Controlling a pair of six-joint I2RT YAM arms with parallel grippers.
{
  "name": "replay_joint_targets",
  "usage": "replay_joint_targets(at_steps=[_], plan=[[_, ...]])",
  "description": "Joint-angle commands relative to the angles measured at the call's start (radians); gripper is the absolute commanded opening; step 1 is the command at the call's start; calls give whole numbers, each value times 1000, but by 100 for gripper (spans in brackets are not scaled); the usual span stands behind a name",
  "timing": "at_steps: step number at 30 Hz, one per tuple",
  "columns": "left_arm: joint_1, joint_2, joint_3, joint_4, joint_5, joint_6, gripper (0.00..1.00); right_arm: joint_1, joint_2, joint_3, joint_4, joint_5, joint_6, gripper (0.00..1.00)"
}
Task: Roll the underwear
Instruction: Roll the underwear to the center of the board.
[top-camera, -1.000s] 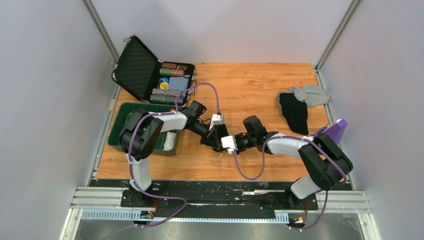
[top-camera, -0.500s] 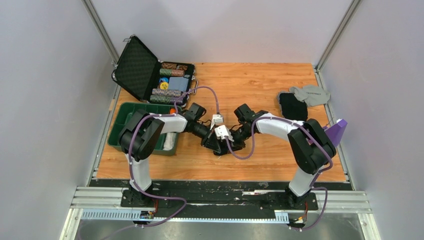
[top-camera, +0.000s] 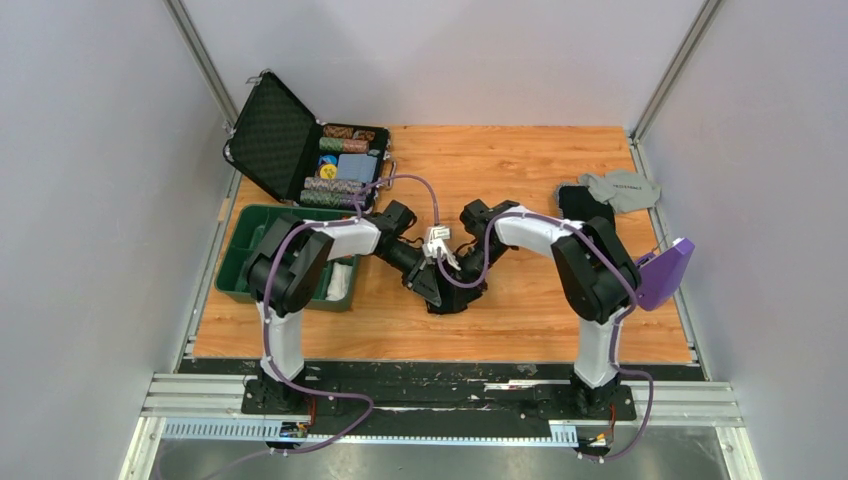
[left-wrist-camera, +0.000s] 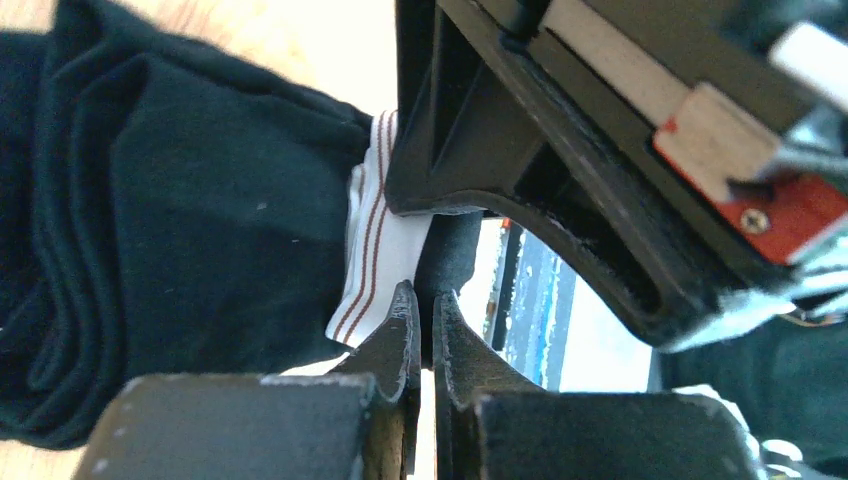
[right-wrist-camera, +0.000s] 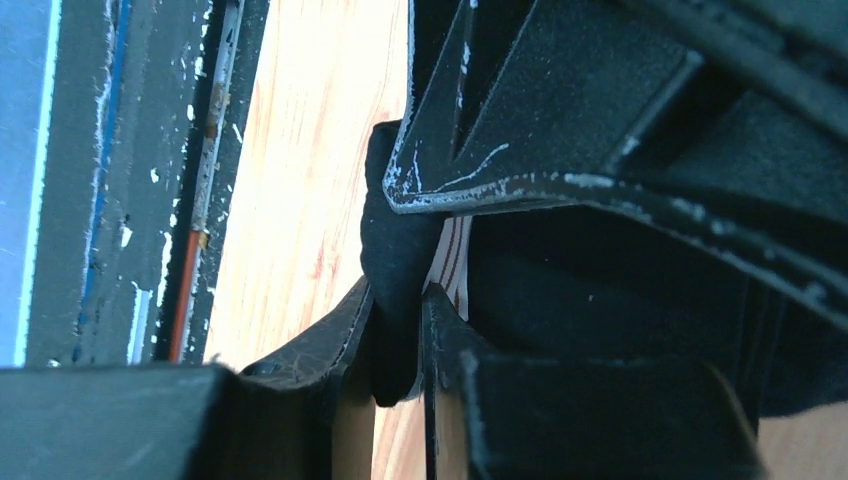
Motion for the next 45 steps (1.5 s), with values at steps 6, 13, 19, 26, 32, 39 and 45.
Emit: replay_joint_targets(at_steps=[6,13,19,26,32,39,45], plan=[[113,209,117,-280,-58,-25,0,-105,286,168,-314,-8,124,0],[143,258,234,-299,-196,-32,10,-153,451,305,-374,1,216,0],[144,159,276,-249,-301,-34,28,-190,573,412,-407,22,310,0],[148,-183,68,36,-367,36,35,-205,649,465,-405,14,446,0],[-56,-525,-288,311,-559,594,40,-206,682,476,-401,18,508,1],[-160,-499,-410,520,-531,930,48,-208,718,513,-446,8,507,1],[-221,-440,-410,449,-455,1179,48,-210,743,542,-466,8,517,1]])
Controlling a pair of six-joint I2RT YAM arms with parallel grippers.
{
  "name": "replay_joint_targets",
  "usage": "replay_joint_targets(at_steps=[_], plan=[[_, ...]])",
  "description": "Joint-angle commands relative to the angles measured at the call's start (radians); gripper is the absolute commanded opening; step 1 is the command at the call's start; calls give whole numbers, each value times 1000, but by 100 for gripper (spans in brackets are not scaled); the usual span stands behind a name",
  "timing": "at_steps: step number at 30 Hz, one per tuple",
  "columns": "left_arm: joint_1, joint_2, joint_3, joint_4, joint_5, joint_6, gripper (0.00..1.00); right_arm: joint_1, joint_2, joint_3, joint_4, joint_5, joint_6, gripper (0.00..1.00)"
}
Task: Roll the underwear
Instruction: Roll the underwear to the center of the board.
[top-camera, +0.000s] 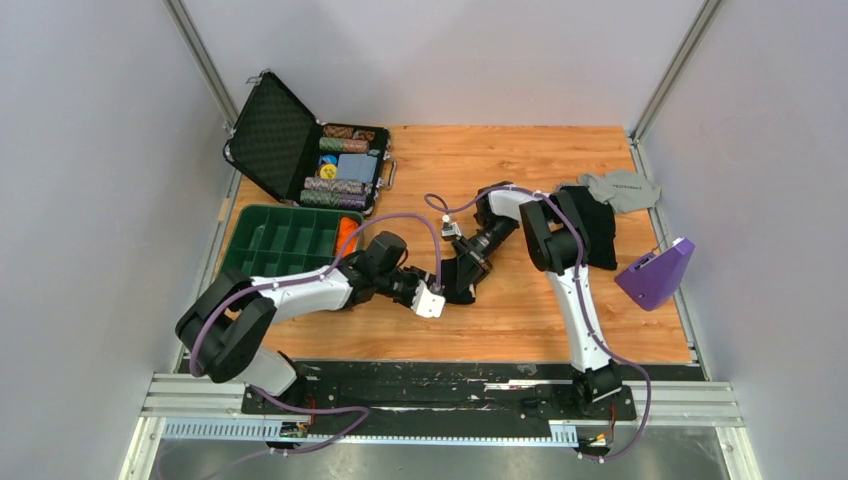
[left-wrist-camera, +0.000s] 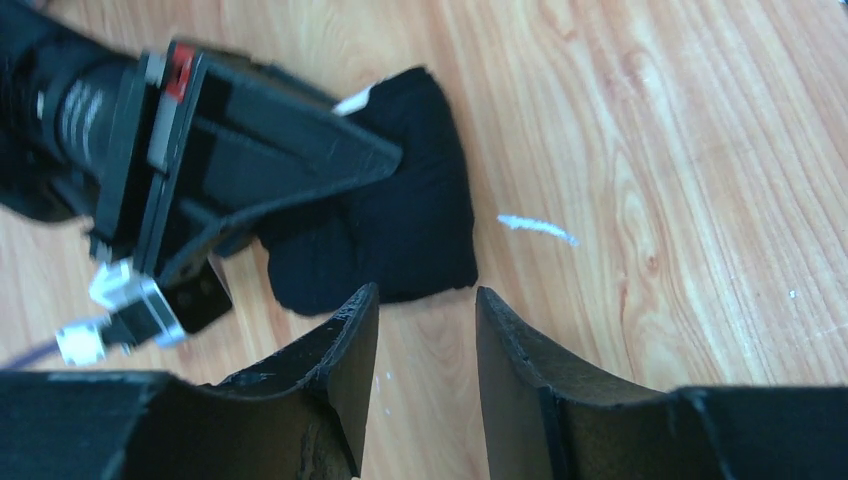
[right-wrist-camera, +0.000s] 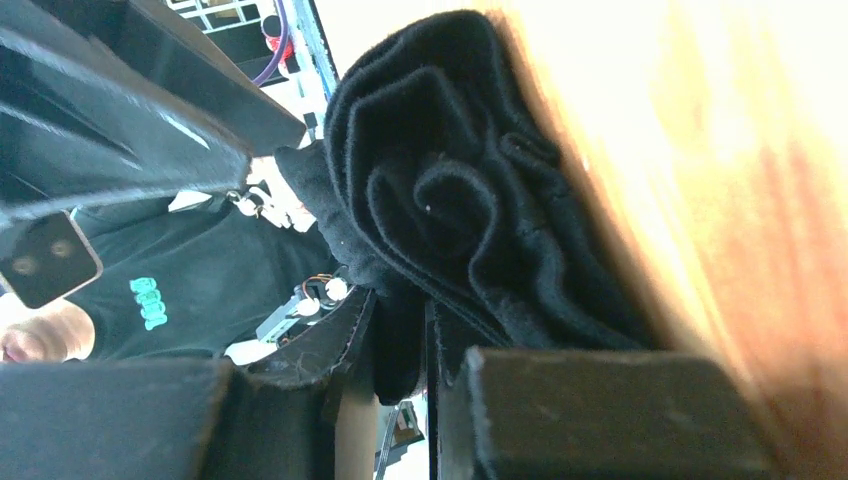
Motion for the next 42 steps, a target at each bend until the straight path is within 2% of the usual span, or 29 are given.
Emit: replay_joint_targets(at_steps=[1,10,12,17,19,24,26,34,42], plan=[[-49,20,4,23,54,247,48,-12,118,-6,119,206,77,1],[-106,79,17,19,-26,218,48,-20,127,6,107,195,80,1],[-116,110,32,18,-78,211,48,-21,129,8,106,193,80,1],[-124,159,0,163,-245,190,48,-22,134,15,93,188,70,1],[-124,147,-18,187,-246,200,48,-23,137,17,91,186,70,1],[-114,24,-48,109,-68,251,49,-23,139,20,88,187,70,1],[-112,-3,-60,107,-38,242,51,-23,142,23,85,186,71,1],[-111,99,-47,192,-172,188,54,-24,149,32,76,183,67,1],[-111,201,-5,204,-228,217,55,-28,159,44,60,175,59,1]])
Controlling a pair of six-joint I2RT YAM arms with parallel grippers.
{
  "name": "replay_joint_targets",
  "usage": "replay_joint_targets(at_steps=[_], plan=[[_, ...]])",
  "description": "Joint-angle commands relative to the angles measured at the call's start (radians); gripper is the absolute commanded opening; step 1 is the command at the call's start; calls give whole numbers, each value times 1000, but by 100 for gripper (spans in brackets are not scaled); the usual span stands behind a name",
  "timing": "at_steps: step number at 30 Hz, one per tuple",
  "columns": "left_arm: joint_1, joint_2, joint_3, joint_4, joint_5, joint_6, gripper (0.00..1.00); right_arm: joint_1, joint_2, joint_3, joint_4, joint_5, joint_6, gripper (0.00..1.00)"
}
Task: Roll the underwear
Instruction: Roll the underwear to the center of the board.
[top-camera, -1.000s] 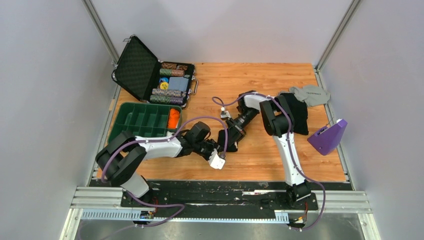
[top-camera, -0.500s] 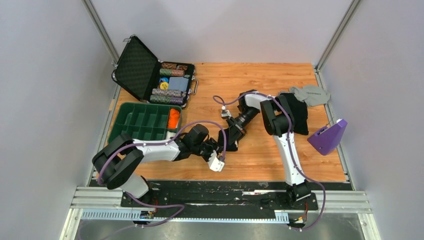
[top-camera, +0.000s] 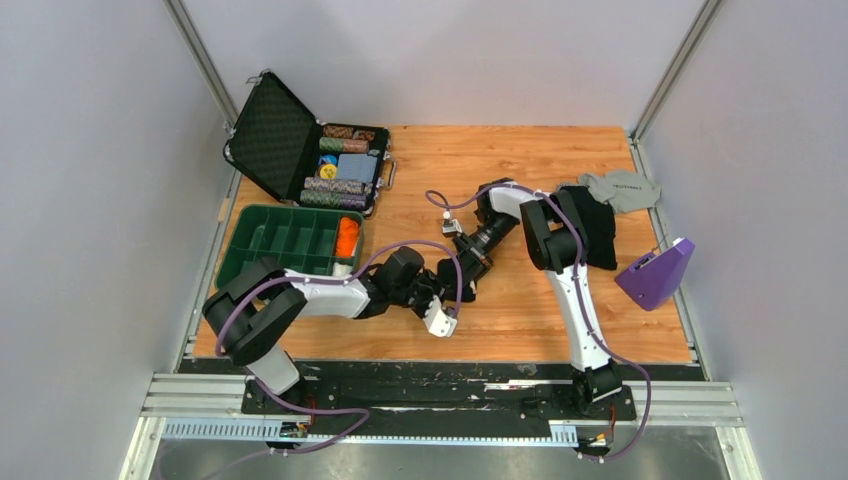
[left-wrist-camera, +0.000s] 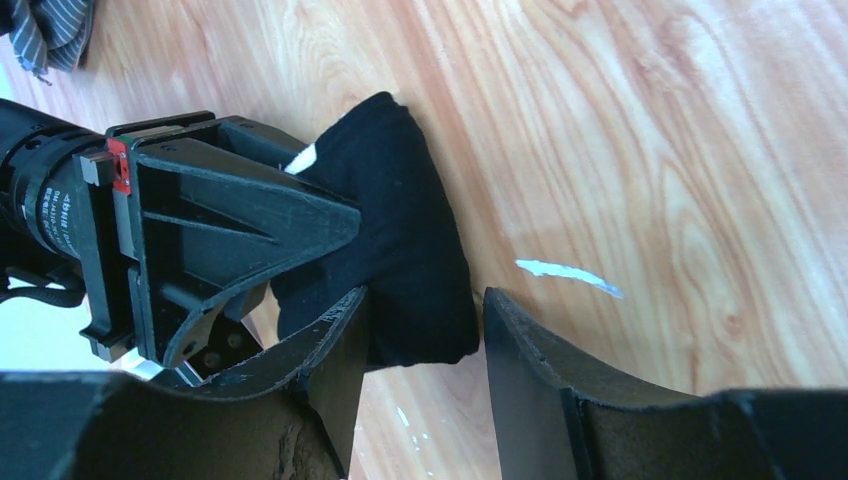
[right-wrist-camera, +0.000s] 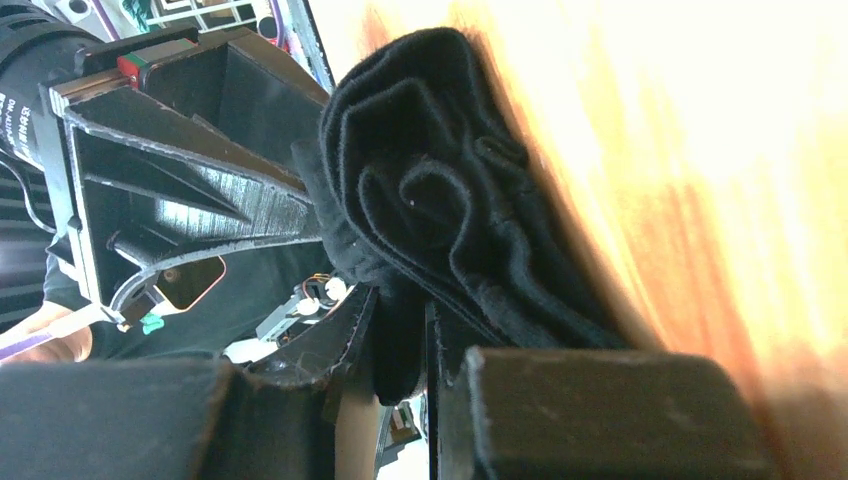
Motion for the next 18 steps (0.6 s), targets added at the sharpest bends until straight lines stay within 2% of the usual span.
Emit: replay_joint_targets(at_steps=[1,4,6,7,9,10,11,13,14,16,18], plan=[[5,80,34,6,-62,20,55,-16,122,-29,108,159,77,1],[5,116,68,-57,-67,65,52,-17,124,-26,107,157,75,1],[6,147,106,-140,-75,118,45,-17,125,-25,104,155,75,1],[8,164,122,-187,-73,135,37,-18,126,-24,102,153,75,1],[17,197,192,-411,-56,171,23,-21,126,-24,102,152,75,3],[23,205,236,-451,-51,169,18,-21,124,-24,102,151,75,5],[33,216,250,-502,-36,170,8,-22,125,-24,104,149,77,8],[45,225,281,-573,0,188,0,-28,116,-25,106,142,77,17],[48,231,314,-600,14,179,0,-35,106,-30,112,139,77,22],[57,264,408,-718,63,145,0,-58,58,-44,132,137,71,45],[63,300,499,-836,120,103,0,-103,-36,-54,162,111,65,56]])
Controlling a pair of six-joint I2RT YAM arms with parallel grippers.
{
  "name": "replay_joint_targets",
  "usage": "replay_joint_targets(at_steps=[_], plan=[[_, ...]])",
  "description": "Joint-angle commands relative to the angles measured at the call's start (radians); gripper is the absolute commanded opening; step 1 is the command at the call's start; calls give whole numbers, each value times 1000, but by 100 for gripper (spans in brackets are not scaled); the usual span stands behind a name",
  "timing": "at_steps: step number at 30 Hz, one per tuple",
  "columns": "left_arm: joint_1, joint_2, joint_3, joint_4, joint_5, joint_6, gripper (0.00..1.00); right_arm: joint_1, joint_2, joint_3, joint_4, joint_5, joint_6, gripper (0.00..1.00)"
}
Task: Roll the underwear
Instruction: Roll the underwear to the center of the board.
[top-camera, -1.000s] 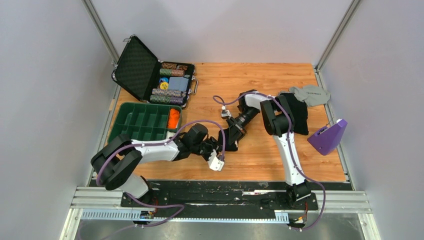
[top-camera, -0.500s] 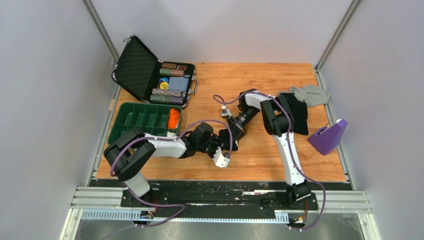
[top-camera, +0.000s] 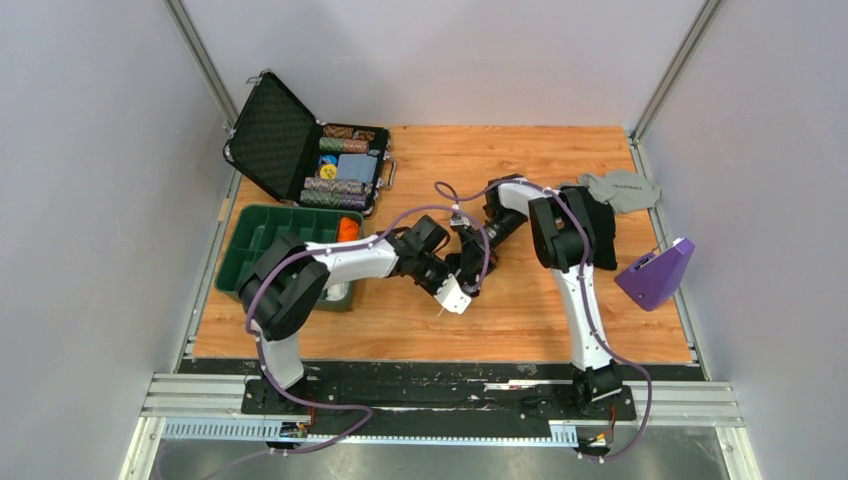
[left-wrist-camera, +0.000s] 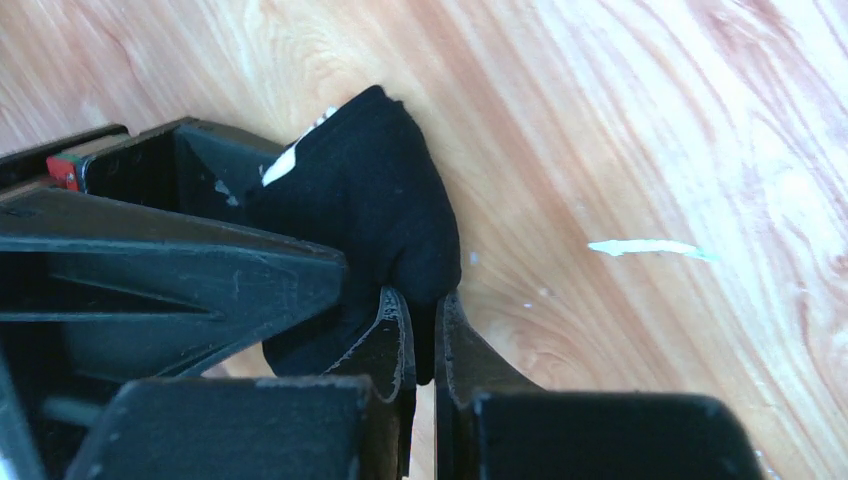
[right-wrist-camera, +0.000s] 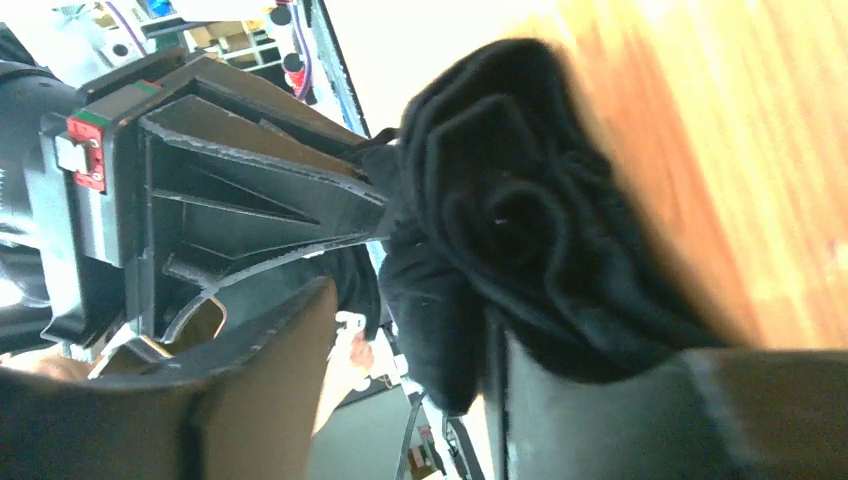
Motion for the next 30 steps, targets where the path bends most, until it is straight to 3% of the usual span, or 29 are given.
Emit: replay_joint_targets(at_steps=[1,4,5,6,9,10,12,14,15,16,17,20,22,26,30], plan=[[21,129,152,-409,93,-57,0,-105,-94,-46,195,107,52,61],[21,154,205,-484,133,-72,0,-215,-266,19,227,18,56,73],[22,167,231,-518,148,-74,0,-240,-314,31,229,21,47,90],[23,185,243,-537,153,-75,0,-260,-368,21,238,33,34,99],[29,225,315,-653,192,-75,0,-335,-642,-155,412,70,40,100],[31,236,324,-663,207,-76,0,-358,-754,-250,533,112,77,100],[38,249,344,-680,229,-96,0,-370,-1084,-543,947,280,171,100],[48,267,368,-694,256,-128,0,-362,-1397,-893,1442,278,121,100],[57,272,383,-695,267,-156,0,-339,-1514,-1052,1601,274,102,100],[61,283,389,-696,287,-167,0,-303,-1616,-1175,1679,276,80,100],[68,289,401,-696,295,-185,0,-246,-1684,-1257,1638,252,22,100],[79,321,436,-750,338,-194,0,-73,-1767,-1361,1429,241,-187,82],[86,354,480,-817,372,-194,0,45,-1777,-1422,1451,332,-236,70],[102,403,539,-884,433,-211,0,205,-1725,-1509,1642,450,-288,68],[108,418,542,-878,449,-229,0,241,-1601,-1490,1705,434,-325,69]])
